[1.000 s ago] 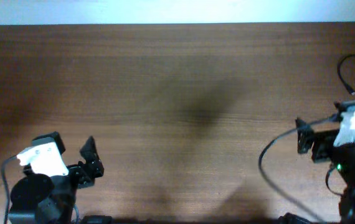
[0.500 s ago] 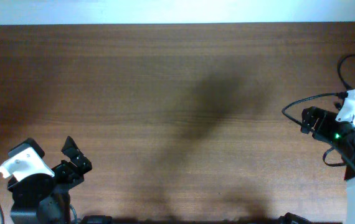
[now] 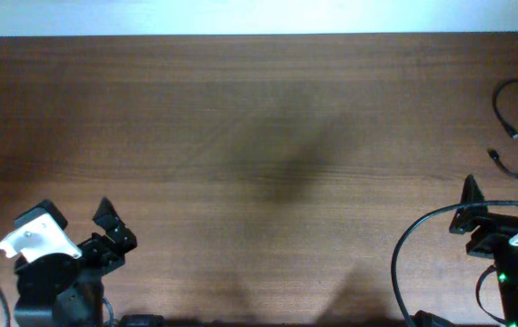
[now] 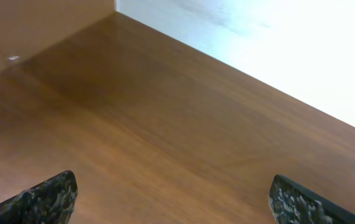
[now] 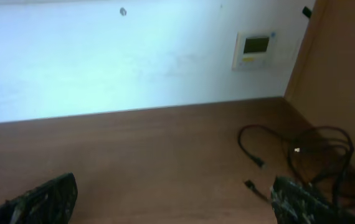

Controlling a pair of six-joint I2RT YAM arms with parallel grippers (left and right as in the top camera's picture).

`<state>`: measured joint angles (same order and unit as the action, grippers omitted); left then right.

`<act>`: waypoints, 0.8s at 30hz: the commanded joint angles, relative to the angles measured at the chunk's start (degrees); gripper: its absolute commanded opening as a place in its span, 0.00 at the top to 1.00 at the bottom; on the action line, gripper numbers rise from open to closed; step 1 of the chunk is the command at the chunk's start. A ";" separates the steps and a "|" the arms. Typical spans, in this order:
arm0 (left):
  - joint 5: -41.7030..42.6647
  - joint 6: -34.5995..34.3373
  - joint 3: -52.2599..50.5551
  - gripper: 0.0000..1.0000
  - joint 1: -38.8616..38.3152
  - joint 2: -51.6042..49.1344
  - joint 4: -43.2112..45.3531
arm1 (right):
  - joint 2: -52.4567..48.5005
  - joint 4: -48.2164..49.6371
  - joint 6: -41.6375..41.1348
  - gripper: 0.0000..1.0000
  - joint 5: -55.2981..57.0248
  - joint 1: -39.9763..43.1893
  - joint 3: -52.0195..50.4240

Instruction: Untangle cables

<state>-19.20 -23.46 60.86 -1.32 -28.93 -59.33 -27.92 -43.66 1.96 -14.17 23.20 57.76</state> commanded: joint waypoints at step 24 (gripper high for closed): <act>11.43 6.88 -2.03 0.01 3.30 0.63 28.50 | -0.13 -21.09 0.11 0.01 0.52 -0.33 0.09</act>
<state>-0.49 -18.55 60.66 -1.06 -28.97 -31.81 -27.97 -64.79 1.91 -14.17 23.20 57.74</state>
